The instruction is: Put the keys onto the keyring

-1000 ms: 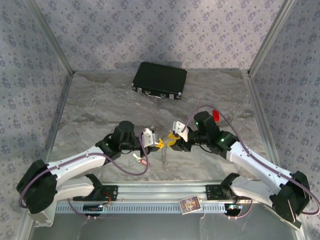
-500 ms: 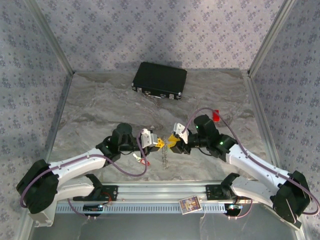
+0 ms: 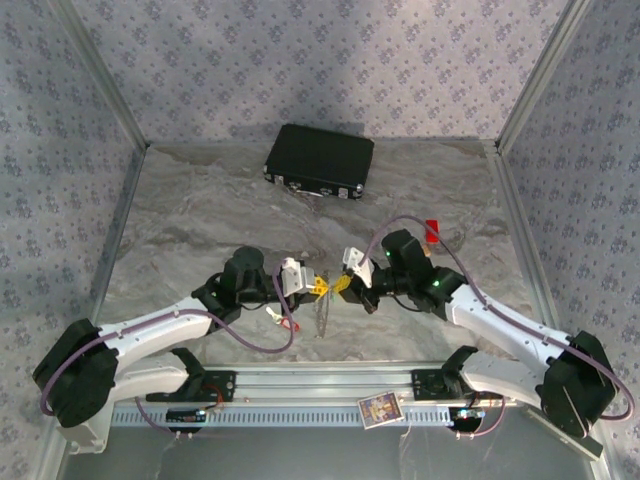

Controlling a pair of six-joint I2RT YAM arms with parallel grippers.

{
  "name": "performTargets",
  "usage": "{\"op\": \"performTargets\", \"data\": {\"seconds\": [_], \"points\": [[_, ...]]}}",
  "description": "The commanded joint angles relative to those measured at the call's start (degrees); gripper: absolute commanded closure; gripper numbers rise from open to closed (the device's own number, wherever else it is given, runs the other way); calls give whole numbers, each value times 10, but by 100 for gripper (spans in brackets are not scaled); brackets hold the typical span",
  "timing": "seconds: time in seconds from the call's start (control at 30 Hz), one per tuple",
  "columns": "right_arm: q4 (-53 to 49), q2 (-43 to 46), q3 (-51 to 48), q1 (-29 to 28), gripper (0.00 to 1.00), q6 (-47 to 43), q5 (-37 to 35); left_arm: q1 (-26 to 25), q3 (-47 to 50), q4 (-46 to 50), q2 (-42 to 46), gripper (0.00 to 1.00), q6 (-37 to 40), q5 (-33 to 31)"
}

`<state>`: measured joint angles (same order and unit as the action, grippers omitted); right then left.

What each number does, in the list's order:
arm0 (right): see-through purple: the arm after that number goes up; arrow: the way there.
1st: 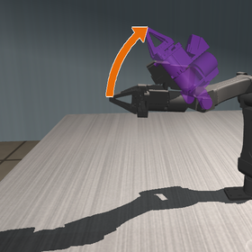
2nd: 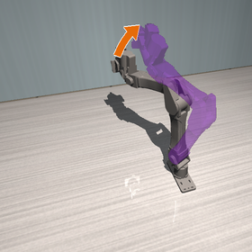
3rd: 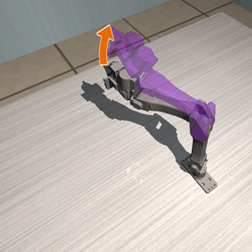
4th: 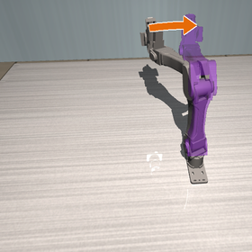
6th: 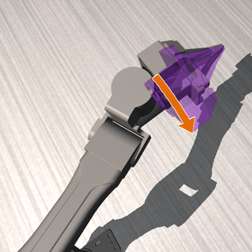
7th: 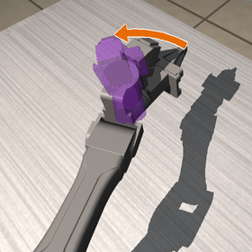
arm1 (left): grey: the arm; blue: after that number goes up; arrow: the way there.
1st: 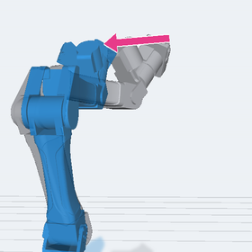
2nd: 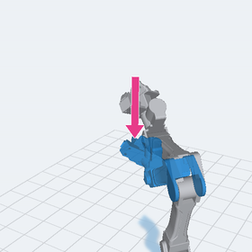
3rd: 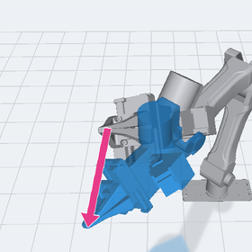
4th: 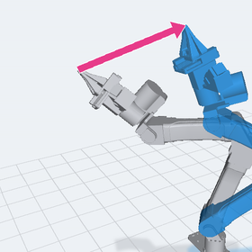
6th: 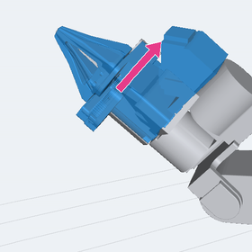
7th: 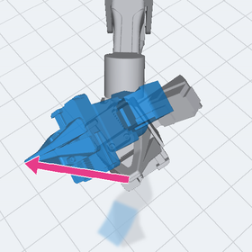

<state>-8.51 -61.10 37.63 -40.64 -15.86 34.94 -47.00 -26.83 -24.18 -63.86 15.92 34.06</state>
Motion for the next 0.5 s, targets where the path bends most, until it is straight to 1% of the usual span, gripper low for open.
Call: {"op": "performTargets", "data": {"seconds": [0.0,0.1,0.17,0.33,0.43,0.47], "points": [[-8,-4,10,-5,88,-6,4,-4,-5,-47,6,100,-4,27],[-3,18,4,-3,73,-8,-7,-4,-5,-46,6,100,-3,27],[6,32,-3,-4,69,-8,-10,-4,-4,-46,5,100,-3,27],[2,23,7,-11,69,-14,0,-4,-4,-47,5,100,-5,28],[8,11,14,-15,72,-15,6,-4,-4,-46,5,100,-5,28],[11,7,15,-16,75,-15,7,-4,-5,-47,4,100,-5,29]]}}
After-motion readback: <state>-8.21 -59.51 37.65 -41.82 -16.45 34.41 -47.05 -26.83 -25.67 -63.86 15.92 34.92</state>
